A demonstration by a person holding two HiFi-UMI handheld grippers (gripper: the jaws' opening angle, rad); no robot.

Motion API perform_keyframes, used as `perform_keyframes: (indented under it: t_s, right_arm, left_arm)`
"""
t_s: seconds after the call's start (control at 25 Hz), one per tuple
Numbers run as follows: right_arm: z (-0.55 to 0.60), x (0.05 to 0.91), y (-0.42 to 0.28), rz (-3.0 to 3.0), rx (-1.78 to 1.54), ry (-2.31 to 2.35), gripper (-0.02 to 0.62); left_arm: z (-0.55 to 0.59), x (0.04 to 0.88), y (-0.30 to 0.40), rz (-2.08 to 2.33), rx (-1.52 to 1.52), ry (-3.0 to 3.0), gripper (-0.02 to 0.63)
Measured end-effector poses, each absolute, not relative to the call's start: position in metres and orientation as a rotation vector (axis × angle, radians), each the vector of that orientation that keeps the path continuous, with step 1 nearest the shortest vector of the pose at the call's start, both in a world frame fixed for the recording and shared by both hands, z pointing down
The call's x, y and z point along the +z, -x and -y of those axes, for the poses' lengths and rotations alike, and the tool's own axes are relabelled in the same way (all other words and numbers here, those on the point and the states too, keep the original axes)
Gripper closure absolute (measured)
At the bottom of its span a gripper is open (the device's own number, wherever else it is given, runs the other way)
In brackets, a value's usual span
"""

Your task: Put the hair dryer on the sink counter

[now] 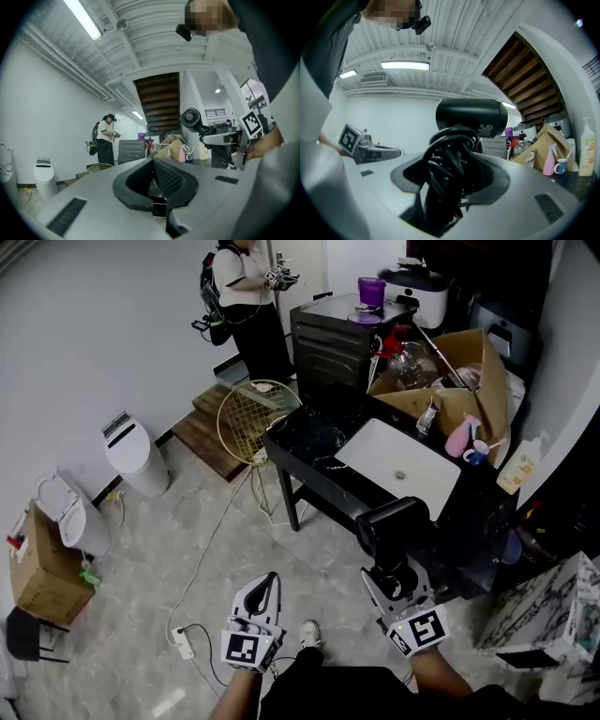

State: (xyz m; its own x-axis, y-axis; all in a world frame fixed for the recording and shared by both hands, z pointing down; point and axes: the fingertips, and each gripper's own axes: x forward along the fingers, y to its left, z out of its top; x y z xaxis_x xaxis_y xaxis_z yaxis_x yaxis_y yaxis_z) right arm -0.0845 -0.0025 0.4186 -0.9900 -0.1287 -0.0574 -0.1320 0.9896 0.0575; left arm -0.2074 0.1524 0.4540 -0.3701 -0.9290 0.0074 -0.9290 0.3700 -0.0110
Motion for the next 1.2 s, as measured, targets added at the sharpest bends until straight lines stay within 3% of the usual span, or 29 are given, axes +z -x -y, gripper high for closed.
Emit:
perform_keyframes:
  t_s: [0.6, 1.2]
  right_arm:
    - [0.046, 0.415, 0.167, -3.068, 0.109, 0.380, 0.347]
    - [0.121, 0.430, 0.179, -3.031, -0.025, 0.611, 0.347]
  left_arm:
    - [-0.070, 0.432, 0.306, -2.446, 0.059, 1.970, 0.607]
    - [0.042, 0.441, 0.317, -2.273, 0.042, 2.183, 0.607]
